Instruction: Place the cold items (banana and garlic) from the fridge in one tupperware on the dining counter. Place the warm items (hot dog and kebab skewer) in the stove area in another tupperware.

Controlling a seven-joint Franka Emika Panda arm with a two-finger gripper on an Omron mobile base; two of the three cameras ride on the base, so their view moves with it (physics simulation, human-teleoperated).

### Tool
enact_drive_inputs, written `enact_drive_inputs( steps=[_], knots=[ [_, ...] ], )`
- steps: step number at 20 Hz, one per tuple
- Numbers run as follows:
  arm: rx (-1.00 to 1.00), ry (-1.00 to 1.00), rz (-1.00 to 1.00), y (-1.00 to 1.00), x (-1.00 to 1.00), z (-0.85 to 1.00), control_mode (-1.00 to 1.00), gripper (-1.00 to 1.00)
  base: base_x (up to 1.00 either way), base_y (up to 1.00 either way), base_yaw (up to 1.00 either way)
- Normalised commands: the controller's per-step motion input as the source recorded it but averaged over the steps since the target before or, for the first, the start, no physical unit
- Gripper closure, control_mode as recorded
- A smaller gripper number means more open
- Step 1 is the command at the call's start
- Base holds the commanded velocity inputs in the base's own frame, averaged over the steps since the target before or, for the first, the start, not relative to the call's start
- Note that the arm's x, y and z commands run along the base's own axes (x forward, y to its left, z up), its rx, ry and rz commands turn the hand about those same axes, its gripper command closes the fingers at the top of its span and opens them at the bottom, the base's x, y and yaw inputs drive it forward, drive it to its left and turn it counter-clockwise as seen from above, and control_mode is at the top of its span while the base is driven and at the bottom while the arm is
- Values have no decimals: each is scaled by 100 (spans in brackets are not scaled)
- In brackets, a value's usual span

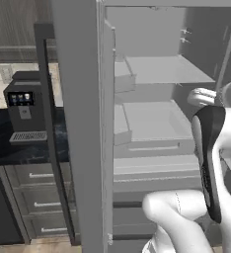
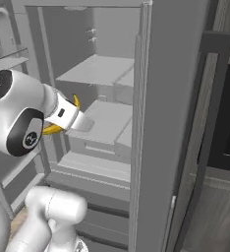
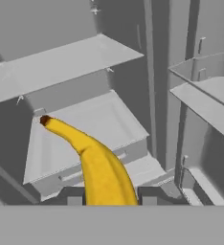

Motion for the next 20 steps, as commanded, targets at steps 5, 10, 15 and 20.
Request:
enact_drive_inputs(
  steps=[5, 10, 15, 20],
  knots=[
    [0, 0, 0, 0, 0, 0, 100, 100, -92, 18, 27],
    [0, 0, 0, 0, 0, 0, 100, 100, -48, 0, 57],
    [0, 0, 0, 0, 0, 0, 100, 100, -34, -7, 70],
    [0, 0, 0, 0, 0, 0, 100, 100, -56, -47, 58]
  ],
)
